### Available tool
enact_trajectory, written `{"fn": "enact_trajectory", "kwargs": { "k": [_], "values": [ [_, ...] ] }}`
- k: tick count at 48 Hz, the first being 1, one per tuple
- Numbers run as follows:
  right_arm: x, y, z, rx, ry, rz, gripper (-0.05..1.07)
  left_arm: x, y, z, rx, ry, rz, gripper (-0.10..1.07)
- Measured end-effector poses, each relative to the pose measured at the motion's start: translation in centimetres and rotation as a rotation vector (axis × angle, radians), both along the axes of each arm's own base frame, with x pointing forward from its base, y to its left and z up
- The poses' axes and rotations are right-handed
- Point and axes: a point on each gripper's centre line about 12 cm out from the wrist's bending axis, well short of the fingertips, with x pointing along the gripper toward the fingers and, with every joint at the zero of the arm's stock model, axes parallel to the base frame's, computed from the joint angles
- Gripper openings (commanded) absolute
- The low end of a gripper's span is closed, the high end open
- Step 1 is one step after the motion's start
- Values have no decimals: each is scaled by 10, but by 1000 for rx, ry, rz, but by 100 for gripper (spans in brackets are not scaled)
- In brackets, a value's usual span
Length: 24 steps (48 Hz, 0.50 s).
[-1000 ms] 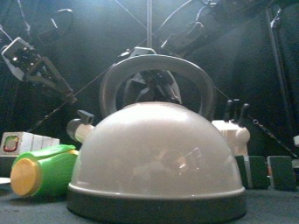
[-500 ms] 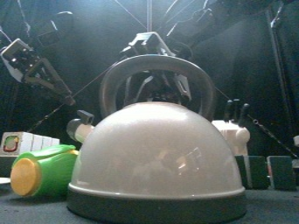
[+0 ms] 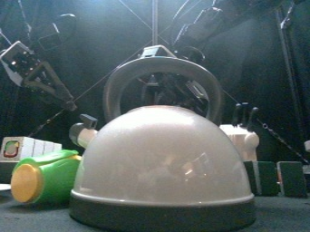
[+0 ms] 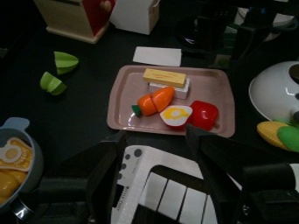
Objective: Grab egg sushi
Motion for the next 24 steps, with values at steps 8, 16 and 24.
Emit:
{"fn": "enact_trajectory", "kwargs": {
  "k": [8,16,24],
  "values": [
    [2,1,3,-25,-24,-36,79,0,0,0,-1,0,1,91],
    [9,2,3,-40,-53,-63,81,0,0,0,-3,2,1,91],
    [11,0,-1,-38,-58,-94,86,0,0,-1,-1,3,1,91]
  ]
}}
